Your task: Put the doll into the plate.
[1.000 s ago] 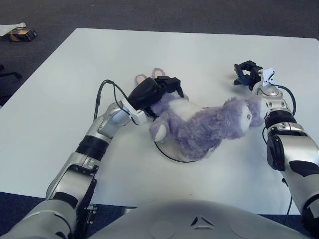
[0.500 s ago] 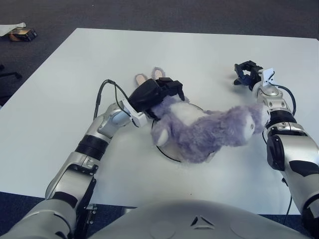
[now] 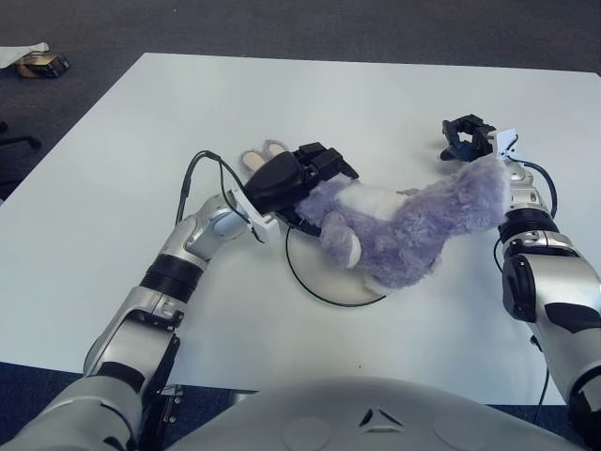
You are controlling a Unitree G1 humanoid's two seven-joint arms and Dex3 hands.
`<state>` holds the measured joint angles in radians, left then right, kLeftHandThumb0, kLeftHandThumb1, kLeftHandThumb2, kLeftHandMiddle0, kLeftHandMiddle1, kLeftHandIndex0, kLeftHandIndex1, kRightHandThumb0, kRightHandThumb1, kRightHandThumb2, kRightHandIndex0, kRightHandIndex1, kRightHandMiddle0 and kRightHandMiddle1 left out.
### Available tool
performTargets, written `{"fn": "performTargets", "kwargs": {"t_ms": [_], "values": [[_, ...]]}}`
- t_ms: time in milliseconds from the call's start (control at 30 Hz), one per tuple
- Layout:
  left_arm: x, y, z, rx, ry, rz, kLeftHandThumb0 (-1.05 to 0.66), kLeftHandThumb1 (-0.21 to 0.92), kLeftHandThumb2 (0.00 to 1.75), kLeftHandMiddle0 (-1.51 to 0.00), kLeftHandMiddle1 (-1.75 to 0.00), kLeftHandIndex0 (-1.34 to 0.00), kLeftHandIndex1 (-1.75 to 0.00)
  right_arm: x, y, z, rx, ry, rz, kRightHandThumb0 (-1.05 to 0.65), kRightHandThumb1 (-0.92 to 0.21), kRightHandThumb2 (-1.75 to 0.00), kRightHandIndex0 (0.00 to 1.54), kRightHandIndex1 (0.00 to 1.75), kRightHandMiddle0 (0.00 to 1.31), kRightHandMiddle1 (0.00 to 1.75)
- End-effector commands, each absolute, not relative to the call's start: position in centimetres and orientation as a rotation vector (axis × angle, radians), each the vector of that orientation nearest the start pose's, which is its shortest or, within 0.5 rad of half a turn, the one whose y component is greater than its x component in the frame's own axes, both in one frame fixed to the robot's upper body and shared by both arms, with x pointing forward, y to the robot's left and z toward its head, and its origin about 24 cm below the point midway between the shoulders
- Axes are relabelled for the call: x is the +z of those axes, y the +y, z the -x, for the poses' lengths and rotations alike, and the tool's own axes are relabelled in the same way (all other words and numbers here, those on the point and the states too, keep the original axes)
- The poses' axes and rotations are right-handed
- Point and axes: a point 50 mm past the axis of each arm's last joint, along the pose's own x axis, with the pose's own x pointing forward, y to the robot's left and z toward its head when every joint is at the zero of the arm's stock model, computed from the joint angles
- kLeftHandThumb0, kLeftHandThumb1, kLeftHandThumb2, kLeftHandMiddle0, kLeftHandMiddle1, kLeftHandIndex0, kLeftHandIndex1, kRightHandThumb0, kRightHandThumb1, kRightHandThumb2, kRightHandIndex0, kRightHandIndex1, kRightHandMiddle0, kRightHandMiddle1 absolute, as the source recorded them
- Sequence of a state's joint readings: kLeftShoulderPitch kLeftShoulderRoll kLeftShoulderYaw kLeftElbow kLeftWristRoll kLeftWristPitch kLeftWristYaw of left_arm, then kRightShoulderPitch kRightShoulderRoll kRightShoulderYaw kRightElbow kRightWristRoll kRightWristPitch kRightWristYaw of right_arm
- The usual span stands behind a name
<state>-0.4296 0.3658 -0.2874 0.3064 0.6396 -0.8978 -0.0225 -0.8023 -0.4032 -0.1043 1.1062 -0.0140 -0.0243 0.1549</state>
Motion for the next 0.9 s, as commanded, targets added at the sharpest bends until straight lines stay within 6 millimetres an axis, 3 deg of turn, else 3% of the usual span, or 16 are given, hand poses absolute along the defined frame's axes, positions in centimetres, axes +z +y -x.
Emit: {"fn": "performTargets", "kwargs": {"t_ms": [0,67,200,267,467,867], "values": [[11.84,9.08,-27.45,-0.734,-0.974,-0.985,-1.01,0.92,0.72,-0.04,-1.12,0.0,-0.88,2.11,-24.6,-35.03,-0.015,0.489,0.234,-0.35,-0.92,-0.53,0.41,1.5,0.2,1.75],[11.8,9.08,-27.43,-0.744,-0.976,-1.007,-1.02,0.92,0.75,-0.02,-0.79,0.0,-0.78,2.11,-24.6,-35.02,-0.014,0.488,0.232,-0.35,-0.92,-0.53,0.41,1.5,0.2,1.75],[11.76,9.11,-27.4,-0.763,-0.986,-1.041,-1.04,0.92,0.82,0.0,-0.43,0.0,-0.66,2.1,-24.62,-35.0,-0.012,0.487,0.224,-0.35,-0.92,-0.53,0.42,1.49,0.2,1.75],[11.76,9.14,-27.39,-0.767,-0.993,-1.055,-1.04,0.92,0.85,0.0,-0.33,0.0,-0.63,2.09,-24.64,-35.0,-0.013,0.487,0.221,-0.35,-0.92,-0.53,0.42,1.49,0.2,1.75],[11.69,9.2,-27.44,-0.781,-0.983,-1.068,-1.05,0.92,0.83,-0.01,-0.23,0.0,-0.65,2.07,-24.69,-34.97,-0.015,0.49,0.221,-0.35,-0.92,-0.53,0.42,1.49,0.2,1.75],[11.86,9.33,-27.41,-0.874,-0.896,-1.039,-1.05,0.92,0.76,-0.05,-0.27,0.0,-0.8,1.96,-24.82,-34.88,-0.015,0.492,0.219,-0.35,-0.92,-0.53,0.43,1.48,0.2,1.75]]}}
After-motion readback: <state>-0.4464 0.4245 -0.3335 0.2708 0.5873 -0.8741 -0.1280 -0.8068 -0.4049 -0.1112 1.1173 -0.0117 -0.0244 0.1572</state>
